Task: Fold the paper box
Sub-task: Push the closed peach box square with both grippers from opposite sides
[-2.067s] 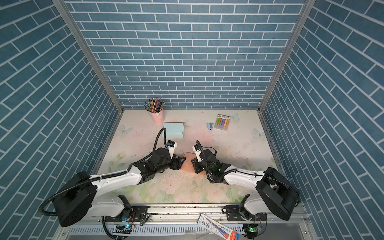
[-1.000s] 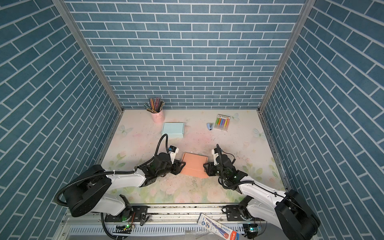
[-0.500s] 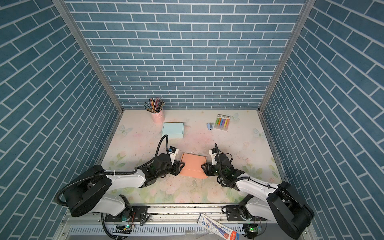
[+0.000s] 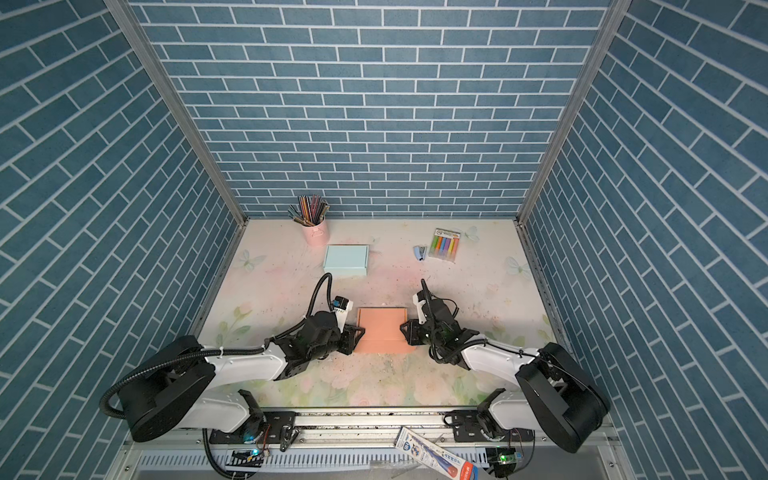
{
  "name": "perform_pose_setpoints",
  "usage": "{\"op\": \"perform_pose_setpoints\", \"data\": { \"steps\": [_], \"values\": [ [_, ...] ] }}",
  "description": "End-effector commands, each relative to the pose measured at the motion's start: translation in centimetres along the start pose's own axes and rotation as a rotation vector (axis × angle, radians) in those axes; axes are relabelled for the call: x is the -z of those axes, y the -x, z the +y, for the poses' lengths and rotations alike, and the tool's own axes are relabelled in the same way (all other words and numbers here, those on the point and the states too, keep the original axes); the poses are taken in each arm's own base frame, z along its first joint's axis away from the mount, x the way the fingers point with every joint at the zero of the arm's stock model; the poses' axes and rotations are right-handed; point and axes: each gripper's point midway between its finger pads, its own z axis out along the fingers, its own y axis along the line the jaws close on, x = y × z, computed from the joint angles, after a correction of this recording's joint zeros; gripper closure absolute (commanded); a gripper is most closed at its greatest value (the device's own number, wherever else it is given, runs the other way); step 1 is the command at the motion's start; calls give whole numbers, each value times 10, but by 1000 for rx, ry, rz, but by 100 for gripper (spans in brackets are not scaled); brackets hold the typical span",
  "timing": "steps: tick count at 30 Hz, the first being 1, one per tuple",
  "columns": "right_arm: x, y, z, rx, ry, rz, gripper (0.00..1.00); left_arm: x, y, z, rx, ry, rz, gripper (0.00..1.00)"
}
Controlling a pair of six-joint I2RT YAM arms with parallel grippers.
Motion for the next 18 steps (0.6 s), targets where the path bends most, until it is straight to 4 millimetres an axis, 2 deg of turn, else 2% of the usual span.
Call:
{"op": "perform_pose_setpoints", "data": {
  "steps": [1,6,9,12,14,16,18],
  "values": [
    [-4,7,1,45,-15,-3,72,4,-2,0,3,9,1,65],
    [-11,11,0,57,-29,3,72,5,-2,2,-2,23,1,66],
    [-9,14,-5,29,-60,-10,68,6,-2,5,-3,37,4,66],
    [2,18,-6,27,-78,-36,56,14,2,11,2,77,-14,61],
    [12,20,-7,36,-97,-49,47,23,8,17,2,127,-27,52],
    [21,19,-8,44,-115,-53,41,31,13,16,9,134,-45,46],
    [29,16,-8,52,-122,-52,38,38,15,11,12,124,-53,44]
  ]
}}
